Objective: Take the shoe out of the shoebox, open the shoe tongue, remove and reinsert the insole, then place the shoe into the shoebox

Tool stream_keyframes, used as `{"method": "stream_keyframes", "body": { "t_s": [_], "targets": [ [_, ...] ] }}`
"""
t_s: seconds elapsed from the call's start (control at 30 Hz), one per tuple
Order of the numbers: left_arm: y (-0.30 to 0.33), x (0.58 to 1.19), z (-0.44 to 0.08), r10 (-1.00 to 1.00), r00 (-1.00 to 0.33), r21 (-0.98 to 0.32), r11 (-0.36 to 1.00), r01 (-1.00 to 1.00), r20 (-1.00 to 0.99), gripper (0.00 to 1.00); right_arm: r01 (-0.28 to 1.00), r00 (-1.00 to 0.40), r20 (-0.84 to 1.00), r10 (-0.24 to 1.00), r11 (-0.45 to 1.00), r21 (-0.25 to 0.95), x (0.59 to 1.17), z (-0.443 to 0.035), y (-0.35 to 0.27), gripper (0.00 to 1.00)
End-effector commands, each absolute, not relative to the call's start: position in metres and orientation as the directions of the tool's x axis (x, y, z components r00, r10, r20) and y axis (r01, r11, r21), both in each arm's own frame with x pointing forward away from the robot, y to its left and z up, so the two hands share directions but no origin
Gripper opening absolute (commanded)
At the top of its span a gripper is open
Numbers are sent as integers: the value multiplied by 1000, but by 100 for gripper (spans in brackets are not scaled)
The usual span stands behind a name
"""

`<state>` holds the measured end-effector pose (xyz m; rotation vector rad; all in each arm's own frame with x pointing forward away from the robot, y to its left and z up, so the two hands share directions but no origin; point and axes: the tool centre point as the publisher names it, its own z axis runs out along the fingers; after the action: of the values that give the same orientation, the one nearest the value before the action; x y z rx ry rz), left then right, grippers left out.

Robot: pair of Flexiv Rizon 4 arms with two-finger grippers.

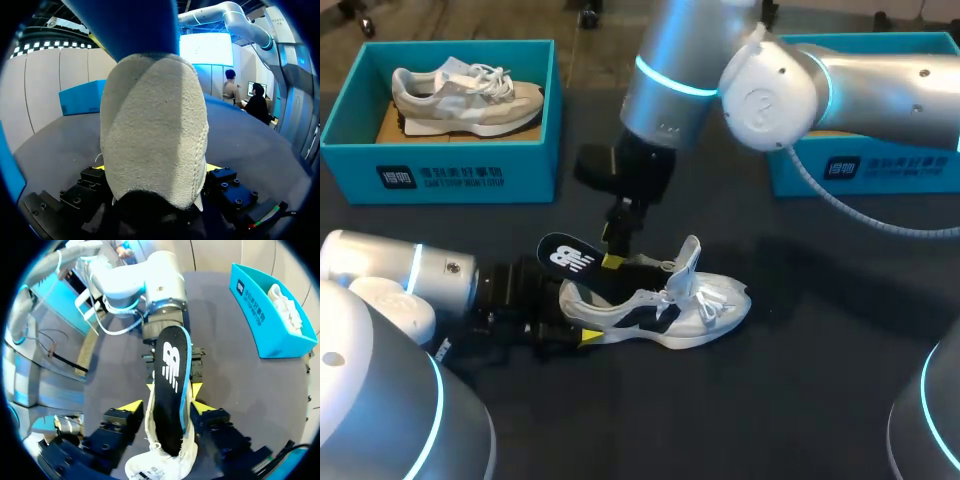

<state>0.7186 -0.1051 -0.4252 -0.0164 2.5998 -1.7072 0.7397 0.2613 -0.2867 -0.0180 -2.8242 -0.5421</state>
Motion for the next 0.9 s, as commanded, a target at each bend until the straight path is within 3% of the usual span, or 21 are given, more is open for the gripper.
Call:
{"method": "stream_keyframes", "body": {
  "t_s": [0.03, 0.1, 0.27, 0.43, 0.9],
  "targets": [
    [-105, 718, -426, -28, -999, -917, 398, 9, -22, 0, 104, -947, 317, -52, 883, 458, 746, -290, 249, 76],
    [-105, 718, -426, -28, -999, -917, 398, 9, -22, 0, 118, -943, 330, -54, 870, 479, 746, -288, 248, 80],
    [-105, 718, -426, -28, -999, -917, 398, 9, -22, 0, 177, -927, 373, -39, 831, 528, 741, -291, 249, 77],
    [-105, 718, -426, -28, -999, -917, 398, 9, -22, 0, 212, -915, 403, -33, 808, 549, 736, -294, 256, 68],
    [-105, 718, -426, -28, -999, -917, 398, 9, -22, 0, 228, -903, 427, -52, 783, 579, 743, -308, 263, 55]
  ]
}}
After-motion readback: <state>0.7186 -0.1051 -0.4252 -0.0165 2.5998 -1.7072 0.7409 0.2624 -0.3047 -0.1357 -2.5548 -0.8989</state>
